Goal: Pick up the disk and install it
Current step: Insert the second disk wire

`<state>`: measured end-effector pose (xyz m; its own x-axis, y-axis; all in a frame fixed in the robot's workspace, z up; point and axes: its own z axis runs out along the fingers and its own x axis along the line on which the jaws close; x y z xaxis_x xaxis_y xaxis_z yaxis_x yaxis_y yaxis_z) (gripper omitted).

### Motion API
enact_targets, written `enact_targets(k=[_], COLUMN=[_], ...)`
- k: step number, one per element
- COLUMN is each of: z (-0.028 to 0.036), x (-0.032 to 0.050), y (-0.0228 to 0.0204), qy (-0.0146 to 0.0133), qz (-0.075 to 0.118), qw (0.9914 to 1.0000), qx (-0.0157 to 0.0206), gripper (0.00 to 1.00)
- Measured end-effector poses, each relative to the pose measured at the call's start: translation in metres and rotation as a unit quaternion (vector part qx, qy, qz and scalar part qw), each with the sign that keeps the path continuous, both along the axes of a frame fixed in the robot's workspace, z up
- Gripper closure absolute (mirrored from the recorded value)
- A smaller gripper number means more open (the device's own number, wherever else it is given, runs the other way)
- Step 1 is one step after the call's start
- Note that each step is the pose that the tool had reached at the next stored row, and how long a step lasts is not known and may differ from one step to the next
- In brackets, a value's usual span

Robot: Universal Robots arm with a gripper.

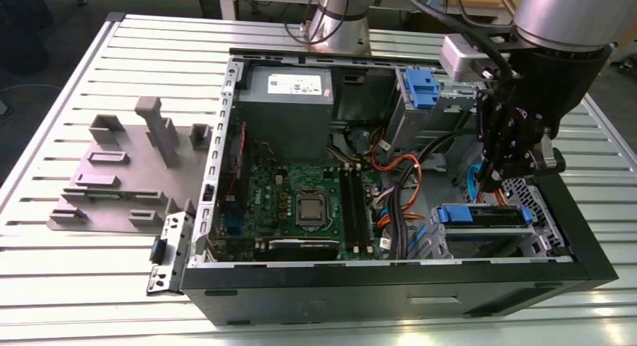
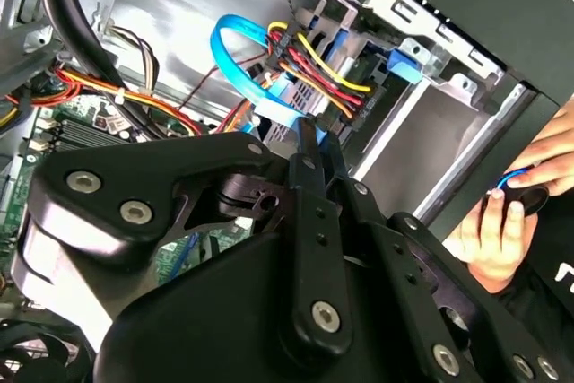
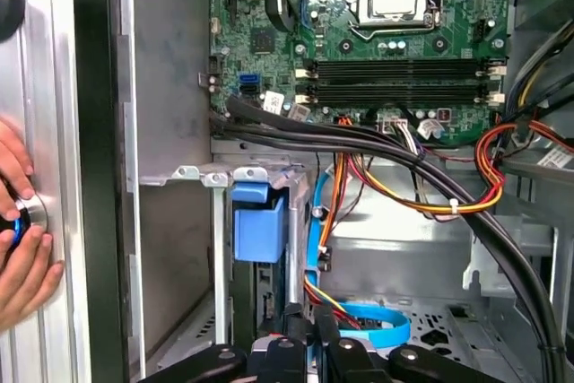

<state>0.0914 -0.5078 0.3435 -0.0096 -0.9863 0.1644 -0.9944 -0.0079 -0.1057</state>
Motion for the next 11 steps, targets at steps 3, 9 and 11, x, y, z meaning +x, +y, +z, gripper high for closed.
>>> enact_targets(k=[3, 9, 11], z=[-0.0004, -0.0019, -0.0025], x=[-0.0033, -0.0068, -0.0084], y=[-0.0016, -0.0080, -0.0108], qy=[-0.0045, -0.0138, -0.0162], qz=[0.000, 0.001, 0.001], qw=[0.99999, 0.99990, 0.99986], qx=[0.0003, 0.0028, 0.0030], gripper=[0.84, 0.84, 0.84])
